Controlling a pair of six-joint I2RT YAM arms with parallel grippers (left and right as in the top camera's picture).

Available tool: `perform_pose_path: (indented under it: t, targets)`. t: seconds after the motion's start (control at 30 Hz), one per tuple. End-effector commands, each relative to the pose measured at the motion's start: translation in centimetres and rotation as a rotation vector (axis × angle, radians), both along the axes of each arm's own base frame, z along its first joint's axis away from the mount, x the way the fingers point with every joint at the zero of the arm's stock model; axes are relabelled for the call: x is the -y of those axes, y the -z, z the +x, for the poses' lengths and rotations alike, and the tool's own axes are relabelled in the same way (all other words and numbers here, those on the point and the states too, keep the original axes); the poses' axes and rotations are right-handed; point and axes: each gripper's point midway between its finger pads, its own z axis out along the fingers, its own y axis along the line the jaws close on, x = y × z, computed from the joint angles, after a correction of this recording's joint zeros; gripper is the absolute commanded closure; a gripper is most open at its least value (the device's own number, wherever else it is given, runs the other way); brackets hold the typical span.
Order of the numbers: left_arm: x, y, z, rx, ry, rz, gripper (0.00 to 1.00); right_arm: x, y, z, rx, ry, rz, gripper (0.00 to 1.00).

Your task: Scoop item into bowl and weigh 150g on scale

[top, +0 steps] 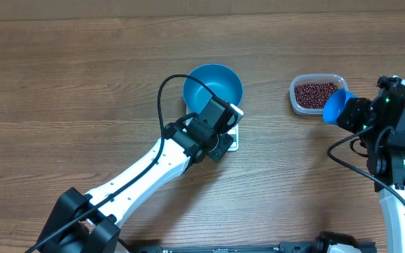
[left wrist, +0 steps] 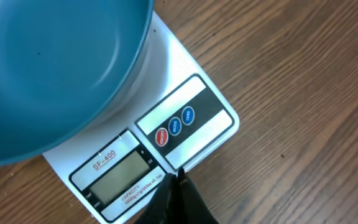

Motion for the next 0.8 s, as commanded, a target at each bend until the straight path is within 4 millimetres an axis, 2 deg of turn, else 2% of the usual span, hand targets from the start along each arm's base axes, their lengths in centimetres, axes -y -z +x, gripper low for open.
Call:
perform_pose_path:
  t: [0.0, 0.5, 0.77]
  targets:
    - [-0.5, 1.4, -0.1, -0.002, 0.0, 0.034, 0.96, -0.5, -1.4, 0.2, 0.039, -0.024, 0.013, 0.96]
    - [-0.2, 4.8, 0.4, -0.04, 0.01, 0.074, 0.96, -0.7, -1.3, 0.3, 0.036, -0.033, 0.021, 0.96]
    - [-0.1, 5.9, 0.6, -0.047, 0.009, 0.084, 0.96, -0.6, -0.6, 0.4, 0.013, -0.033, 0.025, 0.96]
